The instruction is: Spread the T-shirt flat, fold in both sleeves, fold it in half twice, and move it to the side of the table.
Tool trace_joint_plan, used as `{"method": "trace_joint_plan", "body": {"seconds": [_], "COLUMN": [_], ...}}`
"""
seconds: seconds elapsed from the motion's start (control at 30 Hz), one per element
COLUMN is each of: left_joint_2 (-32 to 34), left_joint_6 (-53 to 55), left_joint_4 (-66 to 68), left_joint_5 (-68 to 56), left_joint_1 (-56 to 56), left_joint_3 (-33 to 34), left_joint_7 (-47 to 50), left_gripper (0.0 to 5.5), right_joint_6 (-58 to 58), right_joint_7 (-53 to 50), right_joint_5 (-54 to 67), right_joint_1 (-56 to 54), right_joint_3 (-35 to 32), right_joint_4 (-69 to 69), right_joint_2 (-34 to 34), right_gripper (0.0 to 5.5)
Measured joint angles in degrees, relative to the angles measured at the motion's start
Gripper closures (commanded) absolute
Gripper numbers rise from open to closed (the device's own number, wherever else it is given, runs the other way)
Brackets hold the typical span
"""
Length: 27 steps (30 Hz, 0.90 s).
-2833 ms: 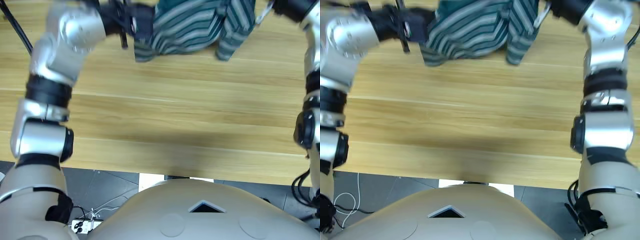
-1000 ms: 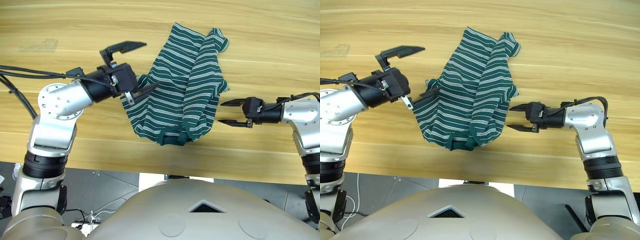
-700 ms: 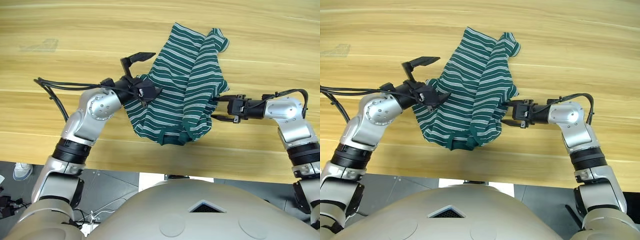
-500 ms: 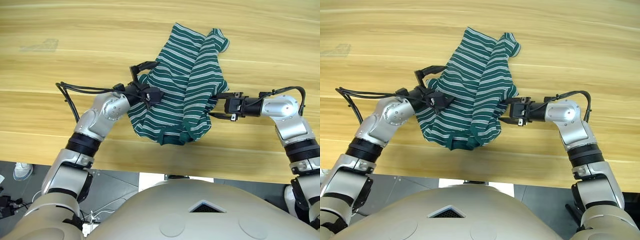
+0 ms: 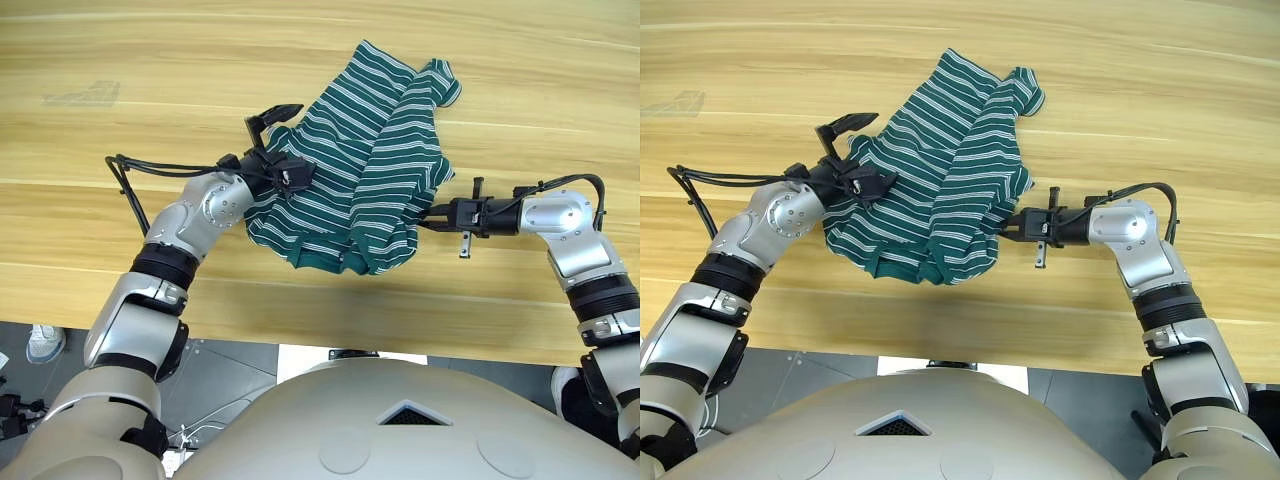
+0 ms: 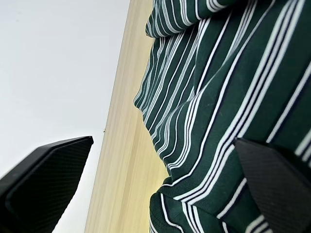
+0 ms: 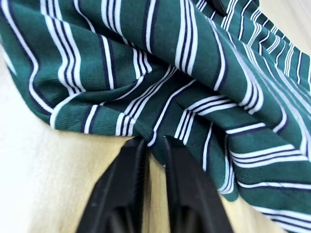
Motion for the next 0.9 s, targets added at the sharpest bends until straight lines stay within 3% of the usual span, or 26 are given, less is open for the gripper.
{"method": "trace_joint_plan", "body": {"seconds": [0.3,0.57,0.73,0.9], "left_joint_2": [4.9,12.4,12.3,10.4], "left_joint_6": [0.0,3.0,6.0,7.6], "left_joint_4": [-6.5,-16.6,-26.4,-30.1], "left_joint_5": [0.9,-1.3,-0.9,-0.6], "left_joint_1": [5.3,17.6,23.7,25.1], "left_joint_3": [1.8,9.4,9.8,8.5], "left_joint_7": [0.2,-0.3,-1.7,-3.0], "left_gripper": [0.10,0.10,0.10,0.10], "right_joint_6": [-0.8,-0.3,4.1,8.9], "right_joint_7": [-1.2,4.7,12.9,16.0], "right_joint_5": [1.0,3.1,7.1,11.9], "right_joint_1": [-0.3,1.4,6.7,12.1], "right_joint_3": [-2.5,-6.2,-6.2,-4.7], "right_joint_4": [4.3,6.6,-0.1,-9.4], "right_joint_2": [-0.5,-10.0,-15.1,-14.9], "right_gripper": [5.48,5.48,5.48,5.48]}}
